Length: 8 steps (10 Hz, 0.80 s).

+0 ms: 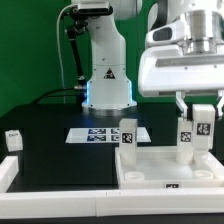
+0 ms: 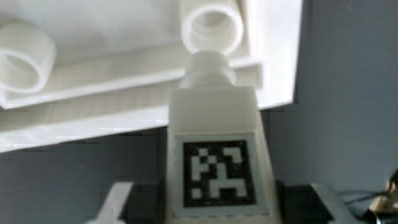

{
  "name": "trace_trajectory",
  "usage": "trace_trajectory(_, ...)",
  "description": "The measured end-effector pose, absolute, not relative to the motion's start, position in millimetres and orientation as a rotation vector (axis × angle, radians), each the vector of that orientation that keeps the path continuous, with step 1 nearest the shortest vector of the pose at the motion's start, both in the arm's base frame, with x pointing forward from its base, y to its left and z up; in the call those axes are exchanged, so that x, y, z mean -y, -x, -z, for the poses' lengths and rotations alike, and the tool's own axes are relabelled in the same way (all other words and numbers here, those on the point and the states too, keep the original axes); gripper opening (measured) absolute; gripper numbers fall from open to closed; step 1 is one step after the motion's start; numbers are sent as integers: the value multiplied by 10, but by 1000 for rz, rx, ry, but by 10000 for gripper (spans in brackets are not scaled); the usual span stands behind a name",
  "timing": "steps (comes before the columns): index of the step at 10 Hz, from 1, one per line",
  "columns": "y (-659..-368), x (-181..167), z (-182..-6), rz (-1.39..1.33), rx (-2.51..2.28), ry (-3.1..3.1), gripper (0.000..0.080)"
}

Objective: Assemble square table

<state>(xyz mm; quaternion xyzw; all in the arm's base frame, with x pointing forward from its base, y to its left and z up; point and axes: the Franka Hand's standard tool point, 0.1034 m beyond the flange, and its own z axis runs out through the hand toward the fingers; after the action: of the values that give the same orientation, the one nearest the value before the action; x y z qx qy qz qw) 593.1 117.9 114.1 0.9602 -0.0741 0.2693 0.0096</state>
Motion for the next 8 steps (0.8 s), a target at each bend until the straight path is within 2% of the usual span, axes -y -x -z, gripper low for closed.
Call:
trace_trajectory(3, -5943, -1091, -1085, -840, 185, -2981, 290)
trace_trajectory(6, -5939, -1200, -1059, -852, 172, -2994, 290)
trace_trajectory(8, -5902, -1284, -982, -851, 176, -3004, 290)
